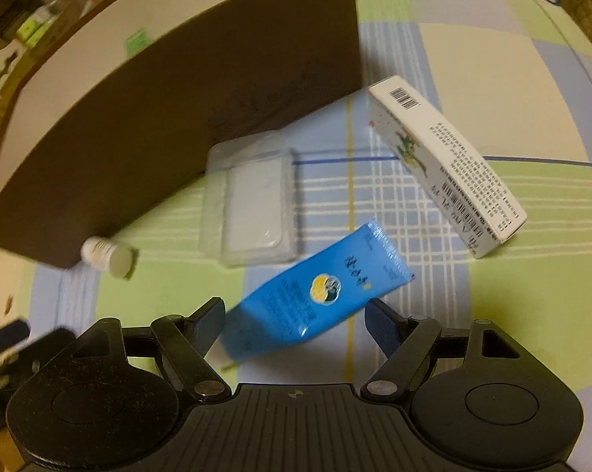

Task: Organize objects
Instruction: 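Withdraw both open tools from the box toward the pill bottle and tube, then grasp the blue hand-cream tube with the right tool while the left tool grasps the white pill bottle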

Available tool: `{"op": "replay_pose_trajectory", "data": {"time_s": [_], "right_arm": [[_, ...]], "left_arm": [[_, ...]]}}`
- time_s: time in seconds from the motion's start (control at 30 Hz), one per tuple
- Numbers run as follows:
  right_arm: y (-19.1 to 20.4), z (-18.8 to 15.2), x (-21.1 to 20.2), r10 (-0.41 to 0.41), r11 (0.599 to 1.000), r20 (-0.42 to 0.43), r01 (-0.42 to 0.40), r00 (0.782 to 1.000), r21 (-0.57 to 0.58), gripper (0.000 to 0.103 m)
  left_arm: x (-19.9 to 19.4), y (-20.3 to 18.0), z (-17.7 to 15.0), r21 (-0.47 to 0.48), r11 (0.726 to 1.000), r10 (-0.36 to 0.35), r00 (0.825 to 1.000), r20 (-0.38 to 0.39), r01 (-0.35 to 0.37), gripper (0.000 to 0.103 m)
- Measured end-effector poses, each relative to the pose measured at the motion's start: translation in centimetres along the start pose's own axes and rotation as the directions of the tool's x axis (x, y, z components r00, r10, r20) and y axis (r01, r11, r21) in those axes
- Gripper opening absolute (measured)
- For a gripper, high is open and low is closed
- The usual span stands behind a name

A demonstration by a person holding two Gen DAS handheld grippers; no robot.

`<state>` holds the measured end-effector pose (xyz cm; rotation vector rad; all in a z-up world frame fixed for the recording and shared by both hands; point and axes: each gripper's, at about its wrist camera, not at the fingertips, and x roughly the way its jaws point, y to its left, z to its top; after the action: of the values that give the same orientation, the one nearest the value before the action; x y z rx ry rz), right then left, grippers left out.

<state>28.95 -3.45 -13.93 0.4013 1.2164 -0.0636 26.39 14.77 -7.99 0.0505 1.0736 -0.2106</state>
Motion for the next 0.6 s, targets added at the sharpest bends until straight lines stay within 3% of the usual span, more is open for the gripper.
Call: {"op": "replay_pose_trajectory", "data": {"time_s": [0.23, 0.6], "right_arm": [[0.6, 0.0, 0.6, -0.053, 0.998, 0.029, 0.053, 0.998, -0.028, 0.075], [-2.7, -1.9, -1.2, -0.057, 0.968, 0.014, 0.059, 0.998, -0.244, 0.075]], "left_arm": [[1.0, 0.2, -0.2, 0.005, 1.000, -0.003, 1.000, -0.003, 0.003, 0.088], [2.8, -0.9, -0.6, 0.117, 0.993, -0.042, 0.996, 0.080, 0.032, 0.088]]}}
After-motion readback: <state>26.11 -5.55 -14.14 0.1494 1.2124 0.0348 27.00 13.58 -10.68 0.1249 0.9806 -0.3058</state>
